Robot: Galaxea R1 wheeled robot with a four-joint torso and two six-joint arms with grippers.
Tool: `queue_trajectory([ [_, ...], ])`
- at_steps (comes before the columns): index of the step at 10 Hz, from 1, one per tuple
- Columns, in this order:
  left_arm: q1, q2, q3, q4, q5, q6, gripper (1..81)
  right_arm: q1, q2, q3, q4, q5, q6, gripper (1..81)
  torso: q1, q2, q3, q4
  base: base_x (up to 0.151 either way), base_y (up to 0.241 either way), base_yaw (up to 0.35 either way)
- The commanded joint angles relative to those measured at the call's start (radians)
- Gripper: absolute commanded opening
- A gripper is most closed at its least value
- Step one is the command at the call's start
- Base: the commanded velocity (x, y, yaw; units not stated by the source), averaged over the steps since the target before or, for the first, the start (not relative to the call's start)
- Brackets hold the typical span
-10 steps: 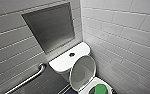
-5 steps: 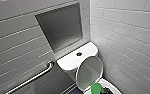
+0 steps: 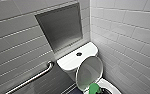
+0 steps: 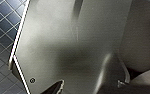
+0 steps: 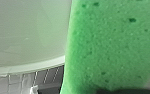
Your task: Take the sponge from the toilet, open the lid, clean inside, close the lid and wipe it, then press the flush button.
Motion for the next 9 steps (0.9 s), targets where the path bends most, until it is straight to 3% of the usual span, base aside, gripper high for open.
queue_trajectory([
  [1,-0.006,-0.023,0.0,-0.003,0.055,-0.004,81.1,0.088,0.144,-0.155,0.009,-0.009,0.018,1.0,0.0,0.0,0.0,0.0,0.0,0.0,0.0],
  [4,-0.003,-0.026,0.0,-0.001,0.055,-0.004,81.1,0.033,0.138,-0.162,0.008,-0.007,0.012,1.0,0.0,0.0,0.0,0.0,0.0,0.0,0.0],
  [9,-0.001,-0.025,0.0,0.003,0.055,-0.004,81.1,-0.042,-0.046,0.085,-0.018,-0.016,0.012,1.0,0.0,0.0,0.0,0.0,0.0,0.0,0.0],
])
